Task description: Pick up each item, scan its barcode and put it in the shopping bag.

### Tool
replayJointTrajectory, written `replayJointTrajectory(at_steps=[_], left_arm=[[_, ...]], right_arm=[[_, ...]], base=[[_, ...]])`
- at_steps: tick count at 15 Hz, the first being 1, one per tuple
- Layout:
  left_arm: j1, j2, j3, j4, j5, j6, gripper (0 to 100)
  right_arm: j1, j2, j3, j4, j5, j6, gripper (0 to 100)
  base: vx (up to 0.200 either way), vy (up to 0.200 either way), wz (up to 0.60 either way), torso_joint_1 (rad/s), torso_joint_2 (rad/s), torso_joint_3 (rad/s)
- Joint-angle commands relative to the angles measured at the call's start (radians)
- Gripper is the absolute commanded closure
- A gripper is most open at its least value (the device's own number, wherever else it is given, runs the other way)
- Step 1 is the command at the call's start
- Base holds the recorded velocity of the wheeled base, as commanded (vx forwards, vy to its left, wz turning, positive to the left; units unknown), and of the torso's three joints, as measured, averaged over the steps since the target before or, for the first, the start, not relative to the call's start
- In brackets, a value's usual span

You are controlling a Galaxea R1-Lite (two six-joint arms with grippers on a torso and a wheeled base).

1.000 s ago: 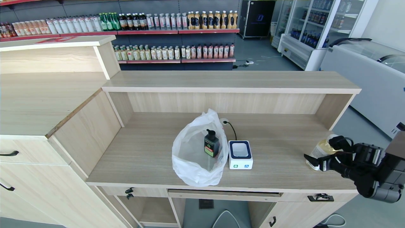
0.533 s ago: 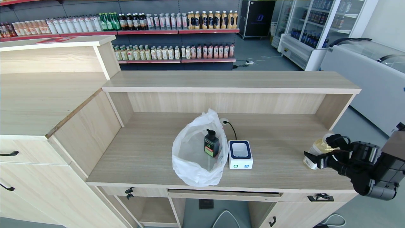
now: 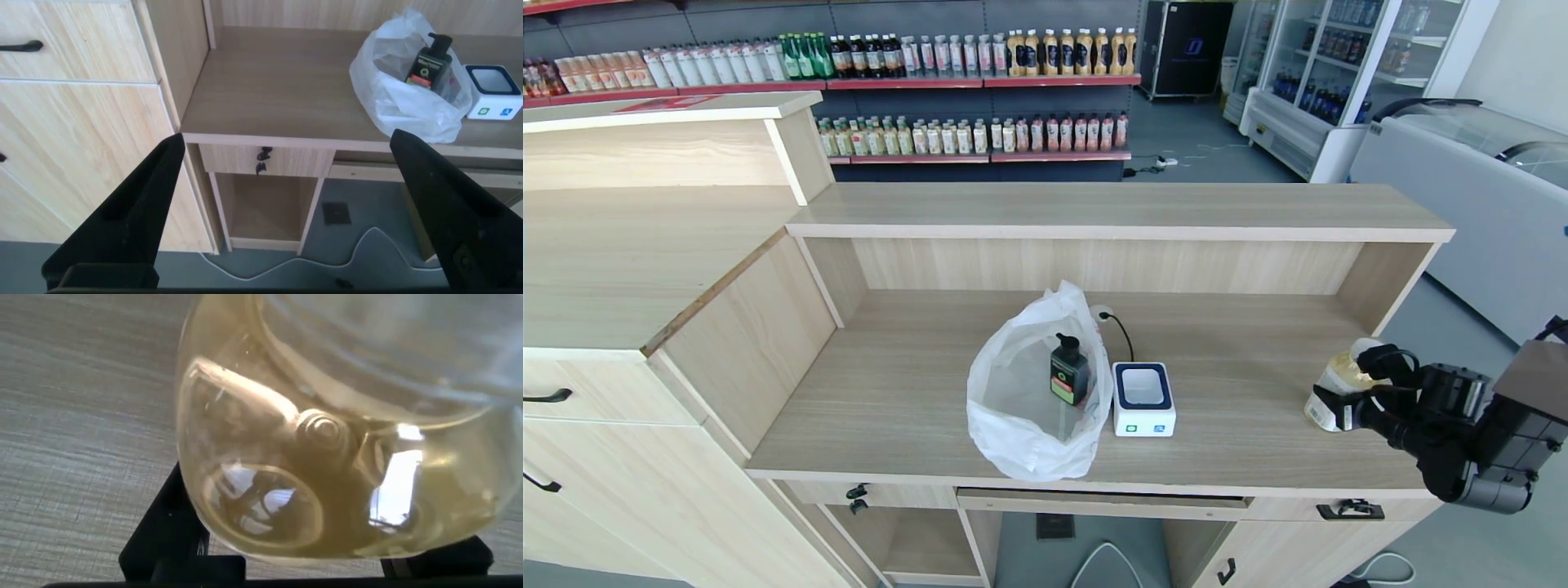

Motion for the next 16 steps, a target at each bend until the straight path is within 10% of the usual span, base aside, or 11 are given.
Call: replayJointTrajectory(at_steps=[1, 5, 10, 16], left_arm=[[0.000, 0.000, 0.000, 0.000, 0.000, -0.001, 0], [0.000, 0.000, 0.000, 0.000, 0.000, 0.000, 0], [0.000, 0.000, 0.000, 0.000, 0.000, -0.001, 0], [0.000, 0.000, 0.000, 0.000, 0.000, -0.001, 0]], right_arm=[[0.005, 0.013, -0.003, 0.002, -0.008, -0.004, 100], [0.006, -0.098, -0.015, 0.032, 0.008, 0.050, 100], [0.009, -0.740, -0.098, 0.870, 0.333, 0.327, 100], [0.115, -1.026, -0.102, 1.100, 0.612, 0.491, 100]], base=[[0.000, 0.000, 0.00, 0.000, 0.00, 0.000], [0.000, 0.000, 0.00, 0.000, 0.00, 0.000], [0.000, 0.000, 0.00, 0.000, 0.00, 0.000], [0.000, 0.000, 0.00, 0.000, 0.00, 0.000]])
